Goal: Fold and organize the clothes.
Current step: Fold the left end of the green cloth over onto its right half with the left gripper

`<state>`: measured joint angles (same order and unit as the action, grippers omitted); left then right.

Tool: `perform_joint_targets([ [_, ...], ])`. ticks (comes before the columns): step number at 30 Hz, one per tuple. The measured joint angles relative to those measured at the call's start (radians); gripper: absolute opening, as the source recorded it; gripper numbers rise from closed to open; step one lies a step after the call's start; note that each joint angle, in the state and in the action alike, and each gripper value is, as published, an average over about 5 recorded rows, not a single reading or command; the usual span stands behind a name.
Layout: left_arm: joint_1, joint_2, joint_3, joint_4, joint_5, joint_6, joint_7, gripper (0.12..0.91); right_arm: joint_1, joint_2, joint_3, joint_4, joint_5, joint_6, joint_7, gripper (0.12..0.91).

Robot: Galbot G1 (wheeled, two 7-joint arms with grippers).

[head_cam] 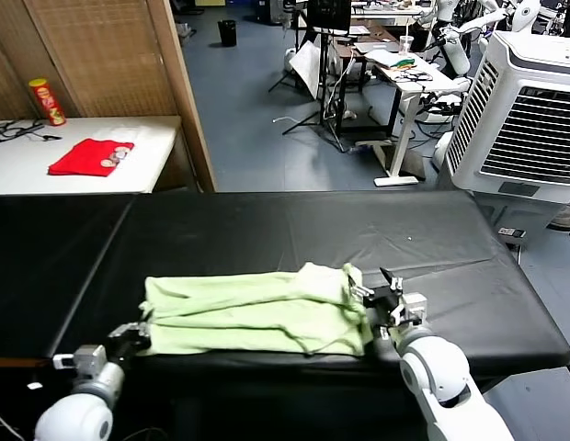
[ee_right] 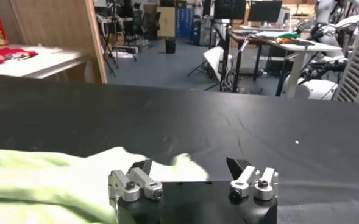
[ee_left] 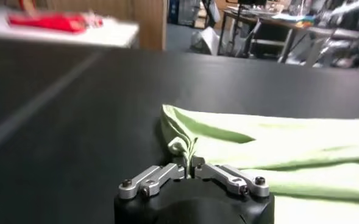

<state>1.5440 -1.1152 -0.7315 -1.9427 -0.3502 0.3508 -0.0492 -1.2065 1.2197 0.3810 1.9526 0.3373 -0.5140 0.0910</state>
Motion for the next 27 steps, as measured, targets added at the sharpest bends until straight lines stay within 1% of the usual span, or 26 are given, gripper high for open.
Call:
perform_joint_targets([
  [5, 0.013, 0.082, -0.086, 0.047, 0.097, -0.026, -0.005, 0.163, -0.015, 0.011, 0.009, 0.008, -0.002, 0.005, 0.001, 0.798],
  [7, 0.016, 0.11, -0.112, 0.056, 0.119, -0.029, -0.01, 0.163, -0.022, 0.017, 0.009, 0.01, -0.006, 0.007, 0.001, 0.798],
  [9, 0.018, 0.125, -0.123, 0.051, 0.126, -0.014, -0.018, 0.163, -0.028, 0.022, 0.009, 0.012, -0.014, 0.007, 0.001, 0.798],
  [12, 0.02, 0.121, -0.11, 0.016, 0.121, 0.022, -0.03, 0.163, -0.036, 0.027, 0.01, 0.017, -0.025, 0.007, 0.002, 0.798],
  [15, 0.014, 0.094, -0.066, -0.046, 0.09, 0.053, -0.043, 0.163, -0.046, 0.031, 0.018, 0.024, -0.038, 0.007, 0.002, 0.798],
  [17, 0.004, 0.072, -0.02, -0.093, 0.047, 0.075, -0.06, 0.163, -0.056, 0.036, 0.026, 0.029, -0.048, 0.007, 0.003, 0.798],
  [20, -0.019, 0.035, 0.065, -0.157, -0.056, 0.113, -0.097, 0.163, -0.074, 0.044, 0.039, 0.038, -0.065, 0.007, 0.002, 0.798],
  [23, -0.054, -0.004, 0.157, -0.195, -0.179, 0.143, -0.129, 0.163, -0.092, 0.051, 0.055, 0.047, -0.079, 0.008, 0.002, 0.798],
  [27, -0.108, -0.053, 0.27, -0.206, -0.292, 0.161, -0.153, 0.163, -0.113, 0.057, 0.074, 0.058, -0.089, 0.009, 0.001, 0.798],
])
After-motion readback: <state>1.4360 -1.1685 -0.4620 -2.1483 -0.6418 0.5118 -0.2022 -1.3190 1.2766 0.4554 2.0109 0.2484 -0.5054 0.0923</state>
